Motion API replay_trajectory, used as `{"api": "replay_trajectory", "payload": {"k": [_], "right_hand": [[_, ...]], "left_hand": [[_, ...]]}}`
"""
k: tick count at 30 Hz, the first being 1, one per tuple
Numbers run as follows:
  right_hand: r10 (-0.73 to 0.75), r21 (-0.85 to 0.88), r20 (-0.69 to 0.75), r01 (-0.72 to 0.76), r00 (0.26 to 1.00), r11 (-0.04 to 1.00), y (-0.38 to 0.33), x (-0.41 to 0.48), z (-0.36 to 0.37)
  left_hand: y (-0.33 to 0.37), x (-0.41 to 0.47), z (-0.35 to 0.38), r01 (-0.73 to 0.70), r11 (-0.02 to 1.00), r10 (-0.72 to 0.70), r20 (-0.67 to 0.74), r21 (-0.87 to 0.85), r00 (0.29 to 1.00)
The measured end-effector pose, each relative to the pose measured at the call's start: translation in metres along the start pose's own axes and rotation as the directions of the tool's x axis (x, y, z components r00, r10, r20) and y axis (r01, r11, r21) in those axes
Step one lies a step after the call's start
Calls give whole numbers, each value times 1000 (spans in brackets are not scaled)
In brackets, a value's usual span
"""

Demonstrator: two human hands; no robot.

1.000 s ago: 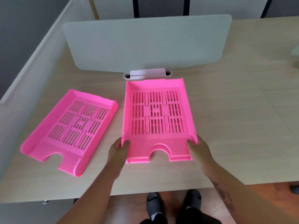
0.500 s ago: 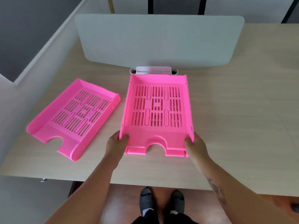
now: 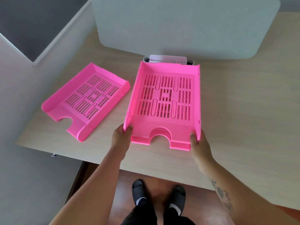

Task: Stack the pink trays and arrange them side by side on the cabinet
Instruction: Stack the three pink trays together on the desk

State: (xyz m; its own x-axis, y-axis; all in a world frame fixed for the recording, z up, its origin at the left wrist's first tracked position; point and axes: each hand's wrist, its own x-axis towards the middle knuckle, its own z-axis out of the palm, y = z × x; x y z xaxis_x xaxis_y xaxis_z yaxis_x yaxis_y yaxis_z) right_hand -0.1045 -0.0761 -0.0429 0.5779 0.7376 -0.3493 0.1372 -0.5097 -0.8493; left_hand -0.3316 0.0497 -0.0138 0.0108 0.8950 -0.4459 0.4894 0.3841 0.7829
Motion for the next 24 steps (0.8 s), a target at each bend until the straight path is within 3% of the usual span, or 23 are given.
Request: {"api": "replay_trajectory", "payload": {"k": [4, 6, 10, 13, 15, 18, 20, 24], "right_hand": [[-38, -14, -48, 37, 998, 999, -12, -1, -6], [-119, -153, -164, 94, 979, 984, -30, 0, -12], [-448, -403, -319, 308, 835, 862, -87, 8, 1], [-594, -471, -303, 425, 745, 773, -132, 7, 49], [-643, -459, -239, 499, 728, 735, -155, 3, 96], [-669, -357, -136, 594, 731, 721, -179, -8, 170], [-624, -274, -70, 586, 778, 762, -189, -17, 215], [-293, -116, 56, 298, 954, 947, -194, -23, 277]], "left_hand": [[-2, 8, -11, -44, 998, 43, 42, 37, 998], [3, 14, -24, -76, 996, 73, 70, 49, 995], [23, 28, -63, -157, 986, 153, 74, 55, 985], [29, 53, -108, -254, 961, 255, 3, 107, 967], [27, 77, -145, -292, 940, 304, -42, 178, 952], [21, 114, -202, -297, 902, 343, -104, 314, 933], [14, 139, -236, -255, 881, 342, -164, 398, 925], [-6, 192, -285, -191, 821, 318, -152, 538, 936]]}}
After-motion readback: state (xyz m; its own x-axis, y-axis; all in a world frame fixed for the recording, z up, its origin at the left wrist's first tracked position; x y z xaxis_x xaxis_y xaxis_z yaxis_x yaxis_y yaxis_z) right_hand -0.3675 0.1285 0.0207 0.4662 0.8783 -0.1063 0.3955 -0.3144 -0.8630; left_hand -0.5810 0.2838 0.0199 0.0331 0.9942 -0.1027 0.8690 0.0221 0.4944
